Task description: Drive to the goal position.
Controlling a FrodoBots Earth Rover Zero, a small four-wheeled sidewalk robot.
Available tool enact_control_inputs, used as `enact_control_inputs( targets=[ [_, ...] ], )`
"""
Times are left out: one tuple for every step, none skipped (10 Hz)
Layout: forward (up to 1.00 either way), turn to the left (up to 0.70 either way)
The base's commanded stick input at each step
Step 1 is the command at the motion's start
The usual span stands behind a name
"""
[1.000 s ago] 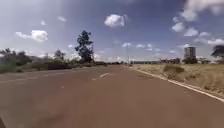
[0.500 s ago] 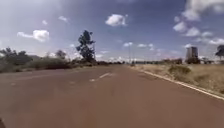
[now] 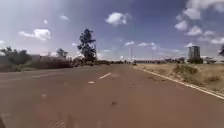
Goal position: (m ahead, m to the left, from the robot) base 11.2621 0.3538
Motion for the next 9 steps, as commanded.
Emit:
enact_control_inputs(
  targets=[
    [1.0, 0.02],
    [1.0, 0.02],
    [1.0, -0.01],
    [1.0, -0.38],
    [1.0, -0.38],
    [1.0, -0.25],
    [1.0, -0.12],
    [1.0, 0.02],
    [1.0, -0.3]
  ],
)
